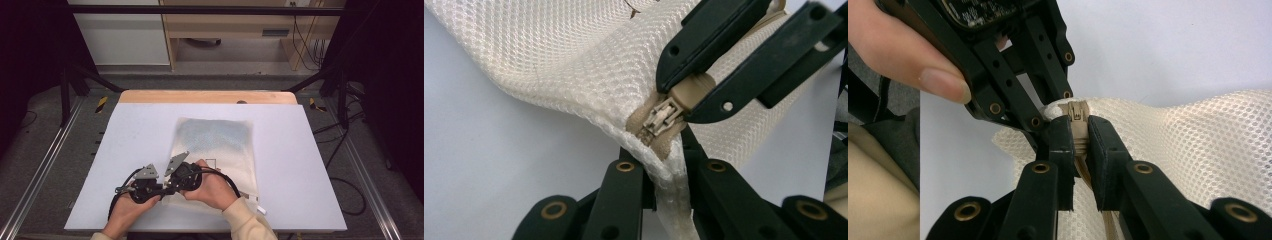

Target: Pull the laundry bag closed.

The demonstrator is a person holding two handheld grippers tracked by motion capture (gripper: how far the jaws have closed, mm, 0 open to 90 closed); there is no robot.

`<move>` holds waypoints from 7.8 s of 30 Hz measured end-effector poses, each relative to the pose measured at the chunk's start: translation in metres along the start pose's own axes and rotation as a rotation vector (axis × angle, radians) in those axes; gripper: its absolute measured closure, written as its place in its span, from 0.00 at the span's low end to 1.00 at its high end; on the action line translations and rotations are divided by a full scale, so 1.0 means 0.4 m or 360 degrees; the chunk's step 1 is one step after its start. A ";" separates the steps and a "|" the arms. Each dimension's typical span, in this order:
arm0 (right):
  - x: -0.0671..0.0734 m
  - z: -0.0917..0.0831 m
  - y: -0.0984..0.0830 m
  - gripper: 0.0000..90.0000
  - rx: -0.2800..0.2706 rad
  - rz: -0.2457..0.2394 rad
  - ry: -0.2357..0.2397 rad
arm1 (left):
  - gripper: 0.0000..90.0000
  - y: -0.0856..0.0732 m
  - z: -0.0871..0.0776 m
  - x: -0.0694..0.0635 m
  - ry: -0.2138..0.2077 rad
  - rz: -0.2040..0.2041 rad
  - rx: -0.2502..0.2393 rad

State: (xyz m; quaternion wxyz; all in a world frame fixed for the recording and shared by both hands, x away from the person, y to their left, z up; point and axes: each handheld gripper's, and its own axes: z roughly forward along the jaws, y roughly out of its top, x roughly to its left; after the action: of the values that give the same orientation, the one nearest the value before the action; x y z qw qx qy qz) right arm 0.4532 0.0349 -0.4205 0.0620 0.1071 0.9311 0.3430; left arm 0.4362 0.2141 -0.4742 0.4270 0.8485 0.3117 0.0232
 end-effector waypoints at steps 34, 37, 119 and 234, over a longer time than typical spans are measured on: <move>-0.005 -0.004 -0.024 0.91 0.0108 -0.0011 -0.0071 | 0.95 0.001 -0.013 0.002 0.0034 -0.0018 -0.0047; -0.004 -0.005 -0.025 0.91 0.0113 -0.0010 -0.0069 | 0.95 0.002 -0.013 0.002 0.0033 -0.0017 -0.0045; -0.005 -0.041 -0.068 0.91 0.0170 0.0003 -0.0070 | 0.94 0.007 0.001 -0.033 0.0015 0.0072 -0.0053; -0.037 -0.165 -0.221 0.91 0.0099 0.0226 -0.0180 | 0.94 0.010 0.009 -0.048 -0.0033 0.0106 -0.0060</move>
State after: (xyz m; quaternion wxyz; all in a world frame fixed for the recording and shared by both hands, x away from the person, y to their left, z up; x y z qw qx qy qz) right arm 0.4412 -0.0756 -0.4276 0.0867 0.1939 0.9264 0.3109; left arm 0.4239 0.1993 -0.4690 0.4450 0.8504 0.2784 0.0343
